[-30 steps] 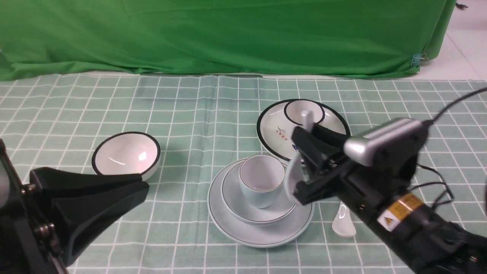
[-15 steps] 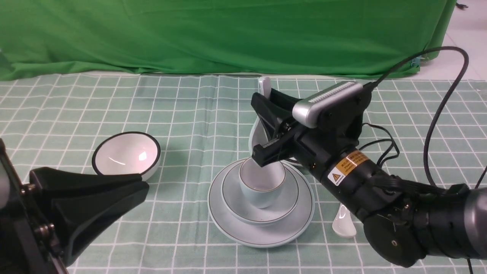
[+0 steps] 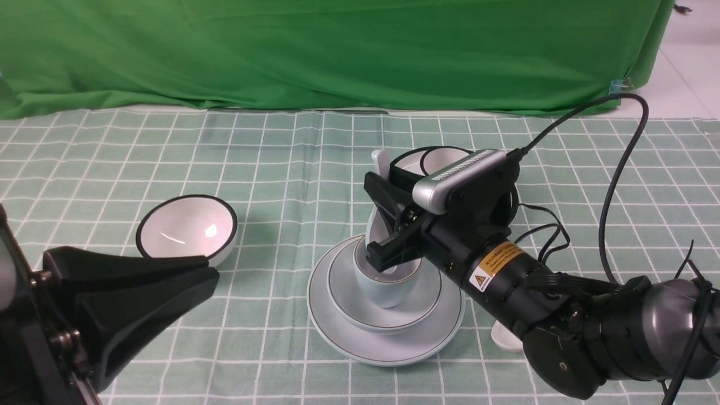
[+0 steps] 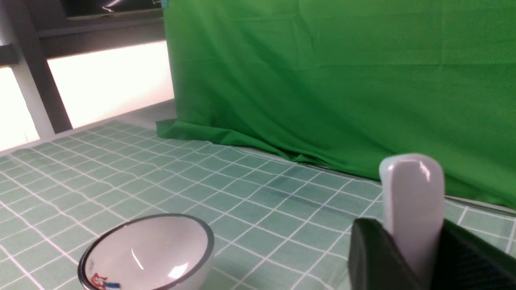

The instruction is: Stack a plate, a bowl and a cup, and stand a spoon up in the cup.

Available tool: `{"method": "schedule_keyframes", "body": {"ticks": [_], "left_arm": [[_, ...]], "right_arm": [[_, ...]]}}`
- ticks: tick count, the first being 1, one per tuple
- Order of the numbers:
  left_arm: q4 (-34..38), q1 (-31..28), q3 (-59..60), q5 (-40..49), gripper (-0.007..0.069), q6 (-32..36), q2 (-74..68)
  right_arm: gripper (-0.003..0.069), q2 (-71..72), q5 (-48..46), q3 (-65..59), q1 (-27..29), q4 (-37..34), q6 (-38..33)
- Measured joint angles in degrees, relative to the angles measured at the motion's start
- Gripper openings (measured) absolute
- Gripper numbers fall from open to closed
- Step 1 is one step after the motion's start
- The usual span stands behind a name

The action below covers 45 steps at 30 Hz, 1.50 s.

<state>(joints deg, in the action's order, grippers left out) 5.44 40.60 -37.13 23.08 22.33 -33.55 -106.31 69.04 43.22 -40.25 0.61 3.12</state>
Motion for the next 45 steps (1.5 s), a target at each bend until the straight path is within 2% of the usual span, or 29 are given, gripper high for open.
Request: {"method": "schedule_keyframes", "body": {"ticks": [7,17,20,27,32,33,34,36,39,45], "left_arm": [[0.0,0.0,0.0,0.0,0.001,0.0,0.0],[1.7,0.0,0.0,-0.1,0.001,0.0,0.1],[1.7,0.0,0.1,-1.6,0.001,-0.3,1.7],[3.6,0.0,4.3,-9.2,0.001,-1.7,9.6],[5.5,0.0,14.2,-18.4,0.001,-1.9,13.8],[5.9,0.0,17.5,-22.2,0.001,-1.9,14.3],[6.3,0.0,19.6,-24.4,0.001,-2.0,14.3],[6.6,0.0,22.8,-27.2,0.0012,-2.1,14.3],[6.2,0.0,25.9,-29.3,0.0012,-2.1,14.3],[5.6,0.0,32.1,-29.7,0.0012,-2.1,14.3]], "right_arm": [[0.0288,-0.2,0.0,-0.6,0.1,0.1,-1.4],[0.0304,2.4,-1.1,-0.7,-0.7,0.5,-2.1],[0.0304,8.7,-9.3,-0.7,-2.4,1.8,-1.0],[0.0293,25.8,-41.9,-0.7,-6.0,2.6,-0.8],[0.0212,35.2,-62.8,-0.7,-7.7,2.6,-0.8],[0.0155,39.1,-72.7,-0.7,-8.1,2.6,-0.6],[0.0124,40.3,-76.0,-0.7,-8.4,2.6,-0.3],[0.0078,42.7,-82.1,-0.7,-8.8,2.6,1.3],[0.0047,45.4,-88.0,-0.7,-9.1,2.6,2.7],[0.0053,46.8,-89.6,-0.7,-9.1,2.6,3.9]]}}
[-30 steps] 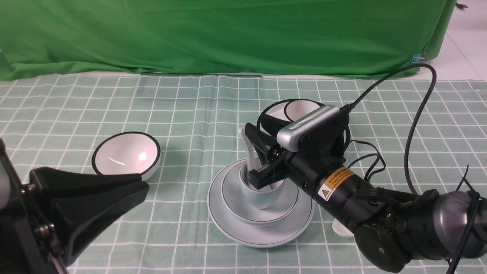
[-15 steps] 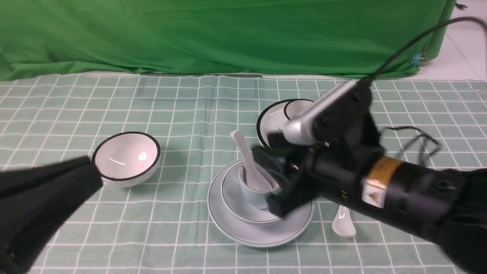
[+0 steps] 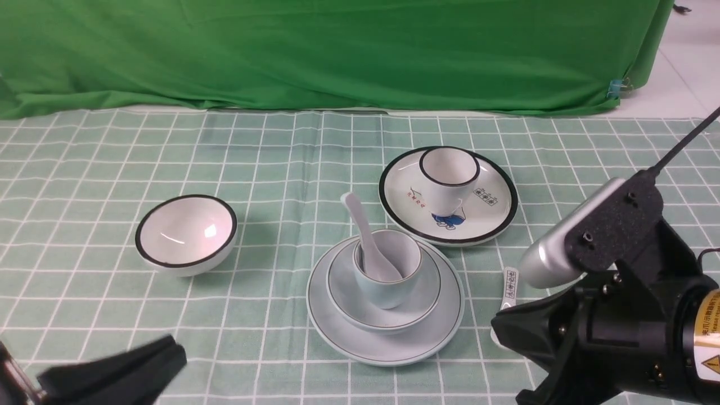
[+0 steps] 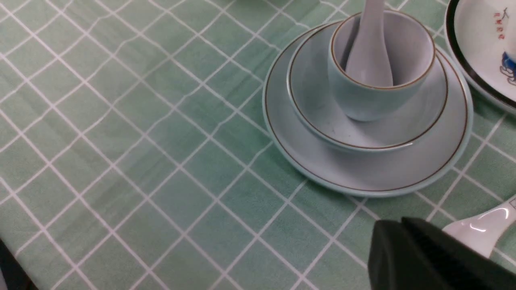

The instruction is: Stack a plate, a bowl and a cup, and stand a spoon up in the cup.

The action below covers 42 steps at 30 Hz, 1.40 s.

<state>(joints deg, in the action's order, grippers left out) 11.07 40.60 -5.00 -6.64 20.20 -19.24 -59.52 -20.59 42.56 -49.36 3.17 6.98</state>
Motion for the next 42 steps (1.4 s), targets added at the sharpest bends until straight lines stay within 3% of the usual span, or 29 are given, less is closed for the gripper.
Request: {"method": "schedule_keyframes", "body": {"ticks": [11,17,20,21,23,28,33,42], "left_arm": [[0.0,0.0,5.4,1.5,0.0013,0.0,0.0],[-0.5,0.0,5.4,4.9,0.0013,0.1,0.0],[-0.7,0.0,5.4,4.9,0.0013,0.1,0.0],[-0.7,0.0,5.4,4.9,0.0013,0.1,0.0],[-0.7,0.0,5.4,4.9,0.0013,0.2,0.0],[-0.7,0.0,5.4,4.9,0.0013,0.2,0.0],[-0.9,0.0,5.4,4.9,0.0013,0.2,0.0],[-1.0,0.0,5.4,5.0,0.0013,0.2,0.0]], "right_arm": [[0.0084,1.0,1.2,0.0,1.3,0.6,0.0],[0.0017,10.0,1.3,-5.7,15.4,-0.9,-4.9],[0.0016,19.3,3.2,-14.7,24.8,-2.1,-10.0],[0.0016,20.7,3.6,-16.1,25.4,-2.1,-10.2],[0.0016,32.0,8.3,-26.5,33.6,-2.4,-11.8],[0.0016,47.6,12.5,-39.5,41.4,-2.4,-13.1],[0.0016,57.5,9.1,-42.9,43.6,-2.6,-12.9],[0.0018,59.4,6.9,-43.0,43.8,-2.6,-12.5]]}}
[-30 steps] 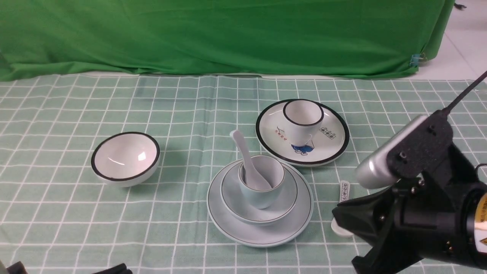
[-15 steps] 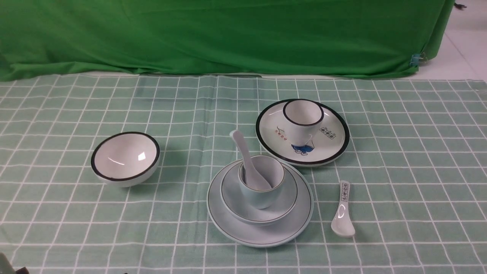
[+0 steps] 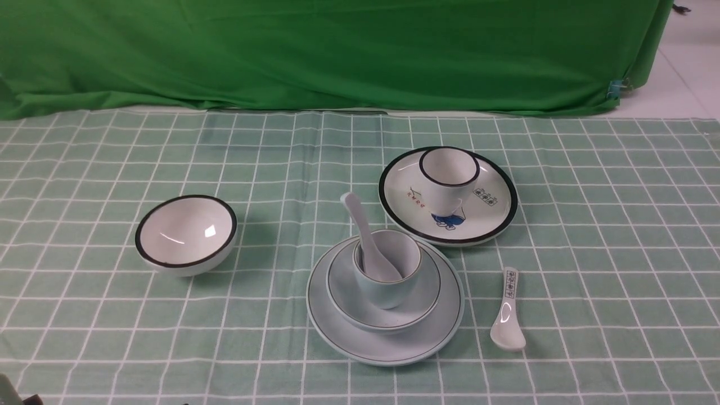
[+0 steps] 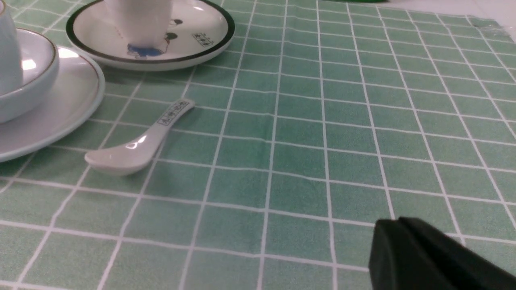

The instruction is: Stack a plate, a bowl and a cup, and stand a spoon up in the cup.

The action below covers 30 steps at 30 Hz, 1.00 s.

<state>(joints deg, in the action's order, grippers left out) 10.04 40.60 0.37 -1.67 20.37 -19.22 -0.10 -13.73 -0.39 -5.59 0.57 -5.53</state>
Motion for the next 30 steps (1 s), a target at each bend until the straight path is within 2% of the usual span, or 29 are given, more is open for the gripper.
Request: {"method": "schedule_keyframes", "body": {"ticks": [20,23,26,30], "left_arm": [[0.0,0.0,0.0,0.0,0.0013,0.1,0.0],[-1.7,0.0,0.0,-0.5,0.0013,0.1,0.0],[-2.8,-1.9,0.0,-2.8,0.0013,0.0,0.1],[-2.9,-13.0,0.0,-9.2,0.0013,-1.9,3.8]], "right_arm": [[0.0043,0.0,0.0,0.0,0.2,0.0,0.1],[0.005,0.0,0.0,0.0,0.2,0.0,0.1],[0.0057,0.0,0.0,0.0,0.2,0.0,0.1],[0.0067,0.0,0.0,0.0,0.2,0.0,0.1]]}}
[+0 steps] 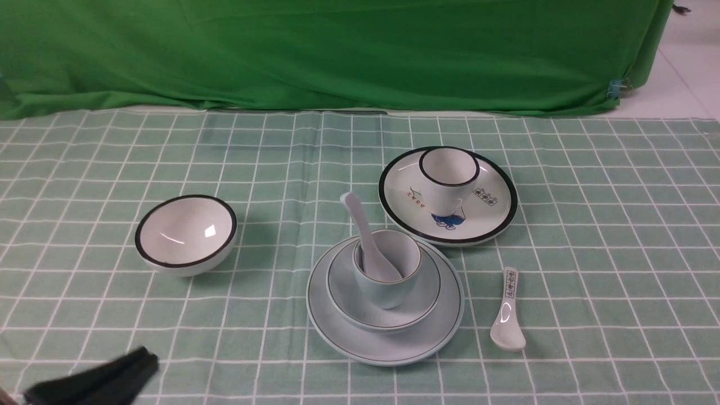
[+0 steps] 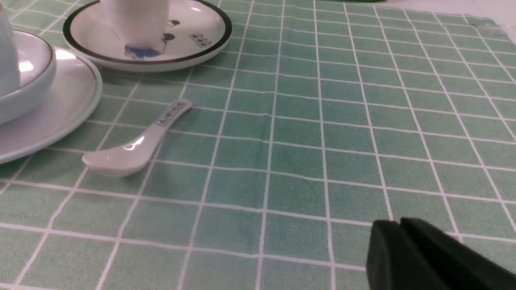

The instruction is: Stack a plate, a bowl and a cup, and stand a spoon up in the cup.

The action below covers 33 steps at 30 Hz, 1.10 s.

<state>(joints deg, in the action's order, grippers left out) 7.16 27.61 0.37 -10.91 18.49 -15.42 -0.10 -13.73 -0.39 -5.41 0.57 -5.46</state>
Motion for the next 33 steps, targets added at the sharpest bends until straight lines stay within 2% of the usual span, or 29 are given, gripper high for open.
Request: {"method": "schedule_keyframes", "body": {"ticks": [3,6,7,8,11,12,15,33], "left_arm": [[0.0,-9.5,0.0,-0.7,0.0013,-0.9,4.5],[0.0,-20.9,0.0,4.9,0.0013,-3.9,12.6],[0.0,-22.1,0.0,6.0,0.0013,-4.3,13.0],[0.0,-25.9,0.0,9.8,0.0013,-6.3,14.6],[0.0,-30.0,0.0,15.3,0.0013,-8.8,15.3],[0.0,-31.4,0.0,21.0,0.0013,-10.0,15.3],[0.1,-31.7,0.0,25.5,0.0013,-10.5,15.3],[0.5,-31.7,0.0,24.5,0.0013,-11.0,15.3]], "right_arm": [[0.0072,0.0,0.0,0.0,0.0,-0.1,0.0],[0.0081,0.0,0.0,0.0,0.0,-0.1,0.0],[0.0082,0.0,0.0,0.0,0.0,-0.1,0.0],[0.0085,0.0,-0.1,0.0,0.0,-0.1,0.0],[0.0087,0.0,0.1,0.0,0.0,-0.1,0.0],[0.0087,0.1,0.0,0.0,0.0,-0.1,0.0],[0.0088,0.1,0.0,0.0,0.0,-0.1,0.0],[0.0129,0.1,0.0,0.0,0.0,-0.2,0.0]]}}
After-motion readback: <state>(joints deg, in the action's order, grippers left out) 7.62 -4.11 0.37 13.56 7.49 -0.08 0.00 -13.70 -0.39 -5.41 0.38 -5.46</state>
